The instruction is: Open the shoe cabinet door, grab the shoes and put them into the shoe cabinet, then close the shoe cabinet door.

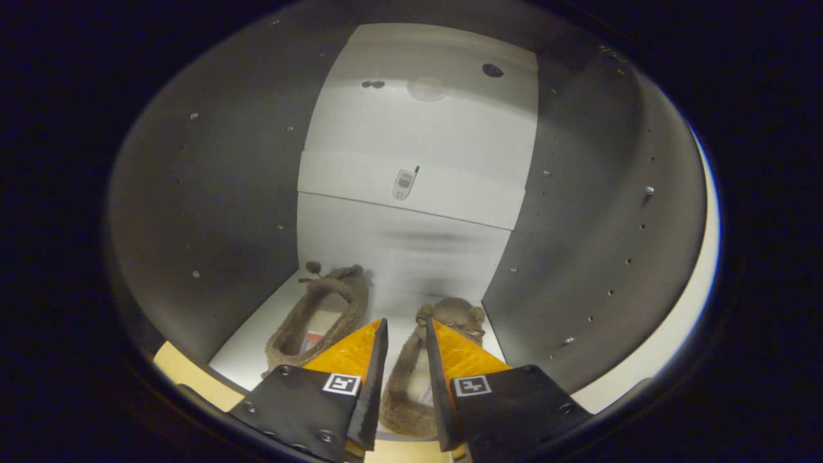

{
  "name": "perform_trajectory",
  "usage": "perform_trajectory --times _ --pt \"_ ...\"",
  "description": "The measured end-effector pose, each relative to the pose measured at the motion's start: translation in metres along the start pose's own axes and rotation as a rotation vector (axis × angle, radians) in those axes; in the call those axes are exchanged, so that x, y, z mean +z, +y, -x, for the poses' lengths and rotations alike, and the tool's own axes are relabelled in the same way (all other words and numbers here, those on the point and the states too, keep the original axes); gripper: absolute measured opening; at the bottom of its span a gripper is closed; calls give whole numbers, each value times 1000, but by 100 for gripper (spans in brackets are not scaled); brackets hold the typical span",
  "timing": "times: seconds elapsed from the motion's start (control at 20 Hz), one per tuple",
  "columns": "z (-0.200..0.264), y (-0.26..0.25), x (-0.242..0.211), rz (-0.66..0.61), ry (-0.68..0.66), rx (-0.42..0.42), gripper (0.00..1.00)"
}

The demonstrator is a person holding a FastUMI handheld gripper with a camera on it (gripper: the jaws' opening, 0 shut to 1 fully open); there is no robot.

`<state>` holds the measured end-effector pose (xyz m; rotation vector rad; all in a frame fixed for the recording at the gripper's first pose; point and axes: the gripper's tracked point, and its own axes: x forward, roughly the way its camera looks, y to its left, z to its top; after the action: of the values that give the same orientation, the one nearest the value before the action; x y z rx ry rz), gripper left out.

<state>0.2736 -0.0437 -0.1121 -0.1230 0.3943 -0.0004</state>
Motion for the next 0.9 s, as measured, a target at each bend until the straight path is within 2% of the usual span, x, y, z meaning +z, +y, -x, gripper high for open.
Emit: perform_trajectory --times 0.4,0.9 --pt "56 5 11 -27 -60 -13 38" --pt "162 11 22 -89 -131 -23 38"
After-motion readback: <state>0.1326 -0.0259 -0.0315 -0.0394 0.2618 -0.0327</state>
